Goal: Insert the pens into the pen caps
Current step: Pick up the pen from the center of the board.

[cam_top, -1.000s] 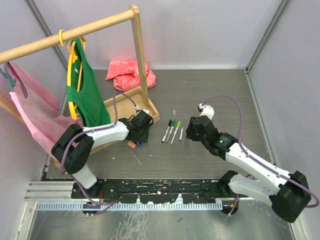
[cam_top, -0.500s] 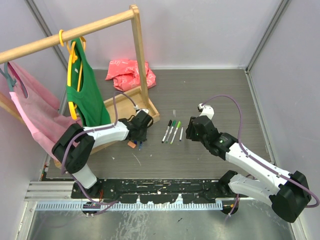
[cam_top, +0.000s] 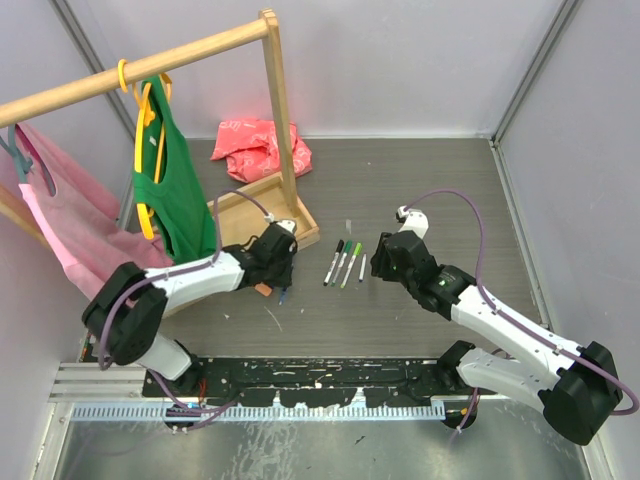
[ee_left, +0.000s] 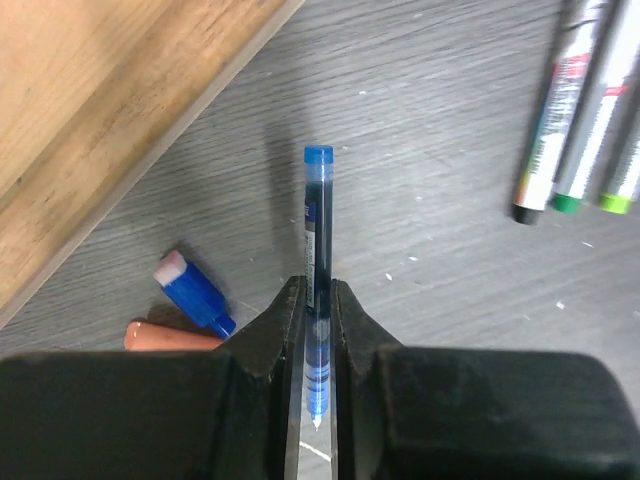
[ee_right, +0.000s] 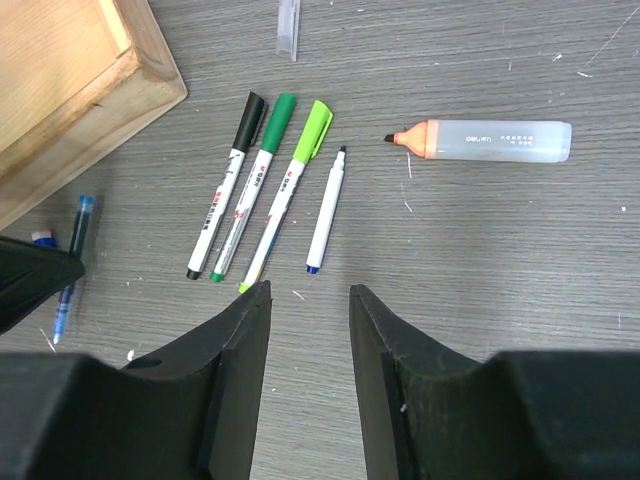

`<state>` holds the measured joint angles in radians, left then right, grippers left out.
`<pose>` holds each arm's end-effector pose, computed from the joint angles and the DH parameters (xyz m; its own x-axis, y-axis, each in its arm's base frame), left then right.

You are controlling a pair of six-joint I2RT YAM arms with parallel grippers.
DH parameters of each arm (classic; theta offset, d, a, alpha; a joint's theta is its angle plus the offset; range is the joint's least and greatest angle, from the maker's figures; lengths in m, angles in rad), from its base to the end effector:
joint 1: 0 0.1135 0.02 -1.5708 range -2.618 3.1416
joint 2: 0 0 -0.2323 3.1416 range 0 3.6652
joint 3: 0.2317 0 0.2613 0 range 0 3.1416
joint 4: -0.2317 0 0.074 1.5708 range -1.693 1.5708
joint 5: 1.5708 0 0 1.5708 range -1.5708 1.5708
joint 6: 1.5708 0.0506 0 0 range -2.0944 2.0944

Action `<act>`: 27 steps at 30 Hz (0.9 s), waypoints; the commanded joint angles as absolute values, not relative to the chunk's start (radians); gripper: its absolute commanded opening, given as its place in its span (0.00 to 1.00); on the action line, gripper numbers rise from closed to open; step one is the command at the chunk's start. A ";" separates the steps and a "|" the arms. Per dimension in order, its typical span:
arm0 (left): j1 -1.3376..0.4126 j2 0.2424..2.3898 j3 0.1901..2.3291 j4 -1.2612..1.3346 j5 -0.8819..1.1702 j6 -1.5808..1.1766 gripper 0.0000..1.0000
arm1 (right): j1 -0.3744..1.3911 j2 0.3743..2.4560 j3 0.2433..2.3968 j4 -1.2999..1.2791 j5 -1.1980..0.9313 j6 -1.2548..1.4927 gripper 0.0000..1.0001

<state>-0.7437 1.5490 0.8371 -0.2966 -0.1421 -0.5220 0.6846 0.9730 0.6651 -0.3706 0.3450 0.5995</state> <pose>0.2351 -0.2065 0.1201 -0.8462 0.1078 -0.5219 0.2223 0.9614 -0.1620 0.2002 0.1413 0.2093 -0.6221 0.1776 -0.7625 -0.0486 0.9633 0.2640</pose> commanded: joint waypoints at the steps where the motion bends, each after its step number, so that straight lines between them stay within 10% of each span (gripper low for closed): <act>1: -0.744 1.408 0.835 -0.214 -0.062 -0.487 0.11 | 0.681 0.957 0.678 -0.316 0.344 0.613 0.43; 27: -0.747 1.046 0.913 -0.024 0.059 -0.595 0.00 | 0.719 0.835 0.622 0.032 -0.015 0.675 0.64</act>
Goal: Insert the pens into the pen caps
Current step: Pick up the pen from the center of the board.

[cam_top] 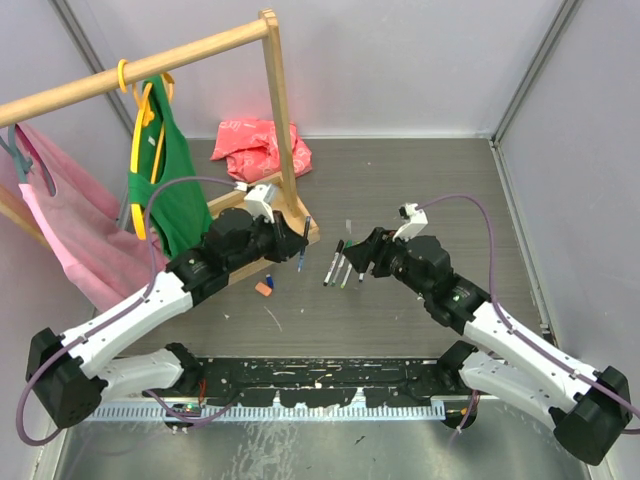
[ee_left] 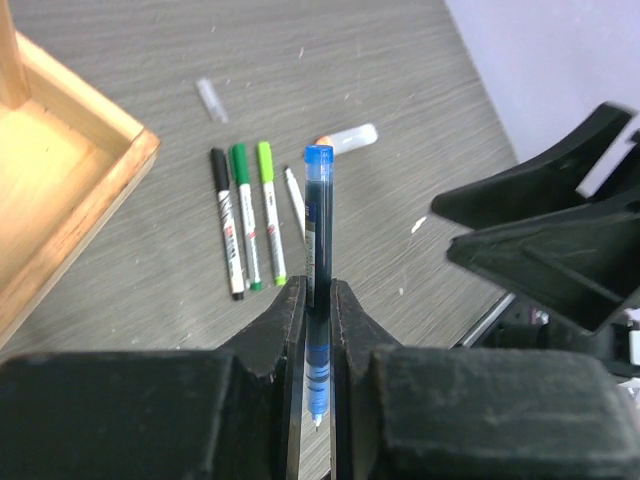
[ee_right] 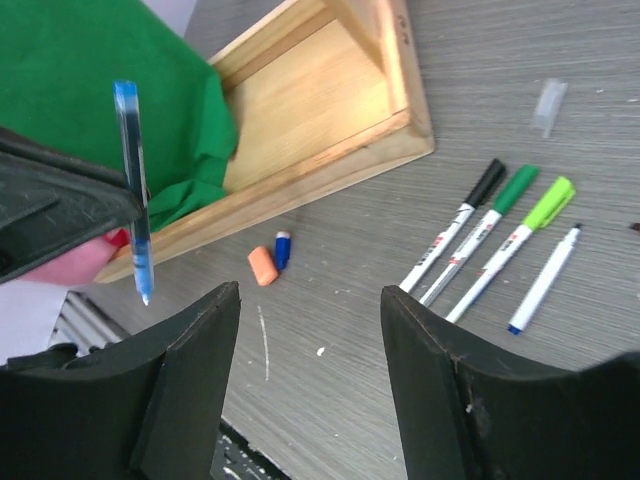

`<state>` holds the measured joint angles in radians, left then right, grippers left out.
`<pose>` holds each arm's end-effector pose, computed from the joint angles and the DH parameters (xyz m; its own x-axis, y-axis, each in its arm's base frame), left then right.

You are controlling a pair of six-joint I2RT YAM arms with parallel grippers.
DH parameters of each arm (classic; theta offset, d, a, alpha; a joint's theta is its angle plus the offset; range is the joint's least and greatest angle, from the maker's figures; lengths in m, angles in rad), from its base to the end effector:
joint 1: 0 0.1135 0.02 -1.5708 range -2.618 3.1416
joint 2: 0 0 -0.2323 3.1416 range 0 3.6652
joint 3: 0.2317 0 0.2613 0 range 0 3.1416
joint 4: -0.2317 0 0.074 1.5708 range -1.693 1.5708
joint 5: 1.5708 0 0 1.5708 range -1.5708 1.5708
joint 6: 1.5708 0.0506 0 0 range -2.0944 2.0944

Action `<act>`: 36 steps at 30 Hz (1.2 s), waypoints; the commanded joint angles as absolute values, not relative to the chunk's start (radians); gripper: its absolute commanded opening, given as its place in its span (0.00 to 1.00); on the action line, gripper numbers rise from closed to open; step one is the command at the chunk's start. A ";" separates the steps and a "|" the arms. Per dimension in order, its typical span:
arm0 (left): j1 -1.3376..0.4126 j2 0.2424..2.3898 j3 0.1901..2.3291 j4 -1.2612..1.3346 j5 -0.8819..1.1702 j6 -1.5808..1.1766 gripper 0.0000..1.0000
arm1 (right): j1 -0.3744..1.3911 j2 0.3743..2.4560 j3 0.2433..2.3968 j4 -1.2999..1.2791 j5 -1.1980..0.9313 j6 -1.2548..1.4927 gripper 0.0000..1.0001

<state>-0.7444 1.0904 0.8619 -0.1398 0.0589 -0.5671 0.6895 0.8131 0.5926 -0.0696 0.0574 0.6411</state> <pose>0.2114 -0.1987 0.2755 -0.6084 -0.1687 -0.7755 0.4623 0.7189 -0.5190 0.1878 0.1510 0.2496 -0.5314 0.3358 -0.7778 -0.3430 0.7542 0.5599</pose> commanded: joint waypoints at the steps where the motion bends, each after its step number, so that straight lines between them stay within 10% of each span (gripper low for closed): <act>1: -0.747 1.042 0.913 -0.015 0.053 -0.601 0.00 | 0.734 0.841 0.623 0.046 -0.012 0.683 0.64; 36: -0.747 1.052 0.858 0.112 0.207 -0.684 0.00 | 0.884 1.038 0.670 0.413 -0.001 0.780 0.31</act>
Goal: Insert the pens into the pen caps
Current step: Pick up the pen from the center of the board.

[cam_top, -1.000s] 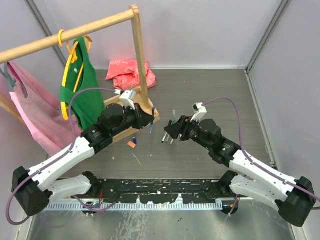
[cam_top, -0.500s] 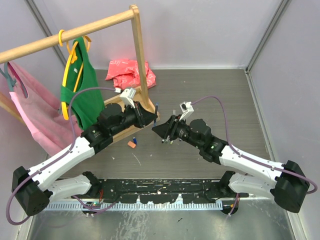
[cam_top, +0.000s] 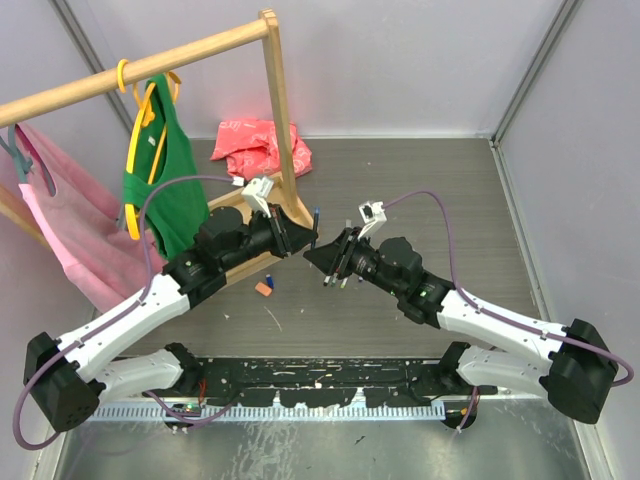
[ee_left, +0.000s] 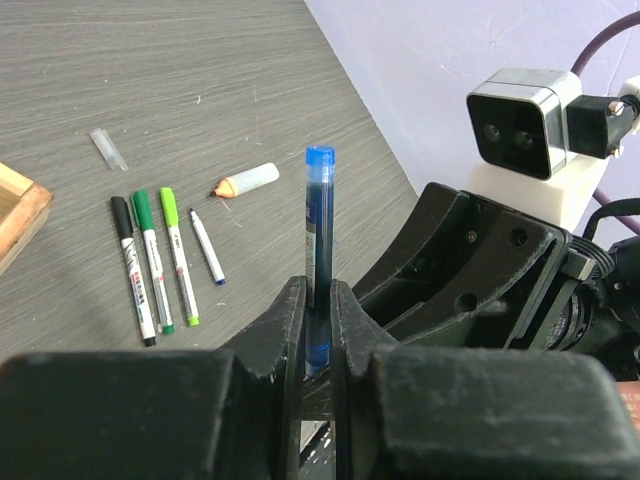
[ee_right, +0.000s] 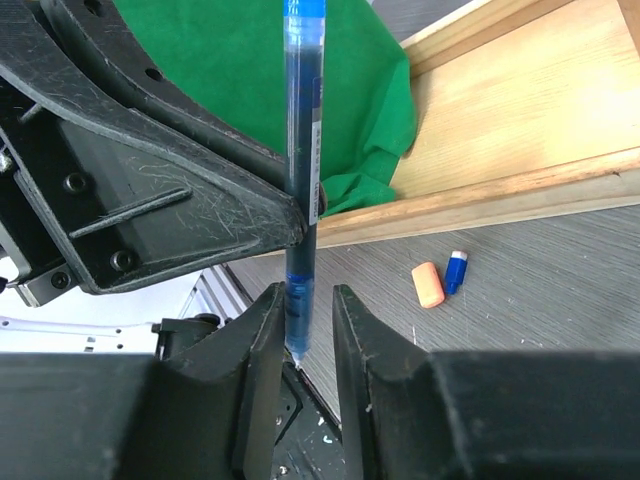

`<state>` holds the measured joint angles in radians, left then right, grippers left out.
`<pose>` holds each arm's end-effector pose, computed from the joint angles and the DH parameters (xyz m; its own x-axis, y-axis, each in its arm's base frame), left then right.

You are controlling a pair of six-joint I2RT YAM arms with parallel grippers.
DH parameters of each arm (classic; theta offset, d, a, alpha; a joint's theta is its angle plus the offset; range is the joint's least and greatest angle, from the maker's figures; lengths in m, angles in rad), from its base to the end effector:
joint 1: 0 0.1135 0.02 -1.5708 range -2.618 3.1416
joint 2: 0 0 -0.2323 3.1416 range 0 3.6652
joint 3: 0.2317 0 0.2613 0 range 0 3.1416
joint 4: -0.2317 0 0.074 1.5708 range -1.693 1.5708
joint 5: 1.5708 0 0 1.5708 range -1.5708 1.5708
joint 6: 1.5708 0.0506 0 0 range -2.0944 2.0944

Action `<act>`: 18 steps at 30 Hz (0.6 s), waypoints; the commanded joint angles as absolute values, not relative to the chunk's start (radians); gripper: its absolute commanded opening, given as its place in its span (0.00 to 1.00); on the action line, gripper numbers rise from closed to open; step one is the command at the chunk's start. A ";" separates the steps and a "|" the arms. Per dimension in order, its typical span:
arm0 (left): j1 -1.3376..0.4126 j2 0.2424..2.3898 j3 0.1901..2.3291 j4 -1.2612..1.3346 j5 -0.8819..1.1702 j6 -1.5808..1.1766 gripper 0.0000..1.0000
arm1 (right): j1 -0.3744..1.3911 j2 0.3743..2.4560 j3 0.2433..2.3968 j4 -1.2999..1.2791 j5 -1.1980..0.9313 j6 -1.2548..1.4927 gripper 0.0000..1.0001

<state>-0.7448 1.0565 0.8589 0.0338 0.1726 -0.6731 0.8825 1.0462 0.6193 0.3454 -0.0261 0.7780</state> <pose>0.2066 -0.2023 0.3045 -0.5877 -0.2935 -0.7540 0.5448 0.5454 -0.6370 0.1795 0.2203 0.2537 -0.5903 0.3868 -0.7085 -0.5254 0.4821 0.7010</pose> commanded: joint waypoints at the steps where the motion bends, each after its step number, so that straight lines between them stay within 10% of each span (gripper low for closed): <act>1: -0.747 1.051 0.857 0.112 0.210 -0.684 0.00 | 0.884 1.037 0.669 0.411 0.001 0.781 0.29; 11: -0.746 1.035 0.824 0.107 0.229 -0.682 0.01 | 0.883 1.036 0.679 0.367 0.027 0.779 0.01; 18: -0.747 1.036 0.834 0.091 0.217 -0.682 0.17 | 0.884 1.040 0.686 0.355 0.025 0.774 0.00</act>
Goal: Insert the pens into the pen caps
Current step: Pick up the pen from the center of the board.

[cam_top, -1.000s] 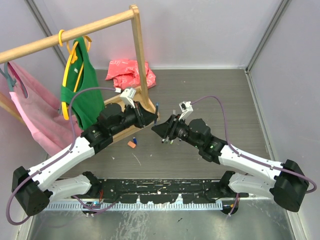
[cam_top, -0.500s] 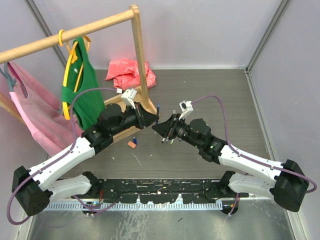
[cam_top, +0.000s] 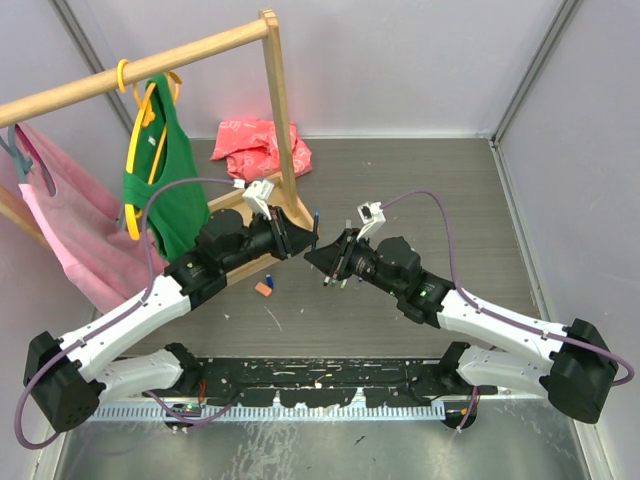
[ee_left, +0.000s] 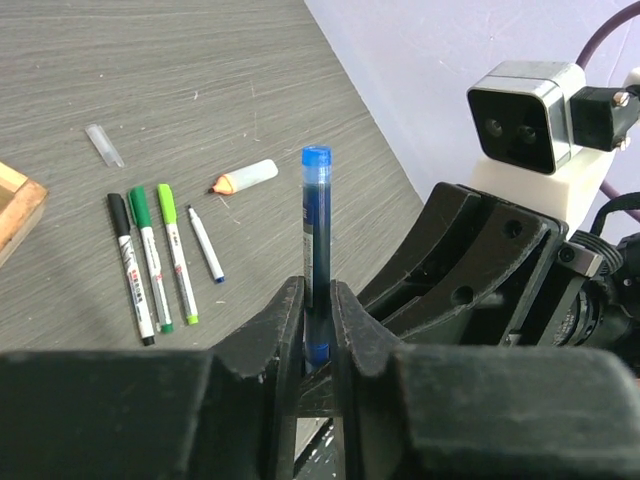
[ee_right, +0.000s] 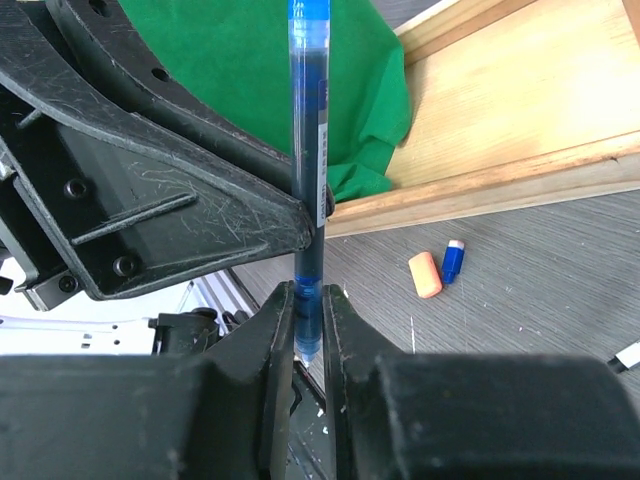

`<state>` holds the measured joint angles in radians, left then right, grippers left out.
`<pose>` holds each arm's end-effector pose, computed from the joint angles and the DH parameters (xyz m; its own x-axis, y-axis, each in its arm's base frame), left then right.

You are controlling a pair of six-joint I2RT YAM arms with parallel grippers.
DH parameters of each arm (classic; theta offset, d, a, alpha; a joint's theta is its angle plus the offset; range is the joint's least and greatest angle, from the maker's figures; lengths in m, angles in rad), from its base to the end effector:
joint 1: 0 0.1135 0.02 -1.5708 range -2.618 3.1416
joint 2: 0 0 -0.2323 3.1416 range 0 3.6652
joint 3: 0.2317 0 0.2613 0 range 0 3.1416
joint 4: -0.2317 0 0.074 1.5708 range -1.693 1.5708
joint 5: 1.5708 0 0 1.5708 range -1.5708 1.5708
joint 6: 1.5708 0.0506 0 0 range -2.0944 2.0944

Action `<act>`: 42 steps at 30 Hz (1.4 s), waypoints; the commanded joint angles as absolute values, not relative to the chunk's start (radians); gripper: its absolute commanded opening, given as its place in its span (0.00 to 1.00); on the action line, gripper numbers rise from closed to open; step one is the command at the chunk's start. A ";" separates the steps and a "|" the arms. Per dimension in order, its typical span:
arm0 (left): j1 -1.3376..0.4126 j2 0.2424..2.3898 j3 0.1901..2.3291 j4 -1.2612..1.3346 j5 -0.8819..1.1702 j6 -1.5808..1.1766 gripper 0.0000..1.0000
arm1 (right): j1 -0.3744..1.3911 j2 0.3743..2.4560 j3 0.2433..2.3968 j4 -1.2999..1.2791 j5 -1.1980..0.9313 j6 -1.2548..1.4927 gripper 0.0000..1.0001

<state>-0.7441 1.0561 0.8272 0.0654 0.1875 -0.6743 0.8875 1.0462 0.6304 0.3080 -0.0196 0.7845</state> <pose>0.2062 -0.2027 0.2963 -0.5935 -0.2874 -0.7518 0.5507 0.5361 -0.6397 0.1788 0.2212 0.2533 -0.6045 0.3762 -0.7021 -0.5095 0.4950 0.7039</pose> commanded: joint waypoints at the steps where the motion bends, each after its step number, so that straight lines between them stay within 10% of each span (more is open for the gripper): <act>1: -0.746 1.035 0.839 0.085 0.213 -0.681 0.24 | 0.884 1.039 0.685 0.353 0.025 0.774 0.00; 7: -0.747 1.009 0.880 0.035 0.197 -0.669 0.44 | 0.884 1.011 0.666 0.310 0.100 0.770 0.00; 22: -0.745 0.945 0.987 -0.203 0.089 -0.538 0.52 | 0.884 0.904 0.743 0.141 0.406 0.184 0.00; 42: -0.746 0.943 1.082 -0.262 0.154 -0.511 0.55 | 0.885 0.771 0.736 -0.028 -0.169 -1.031 0.00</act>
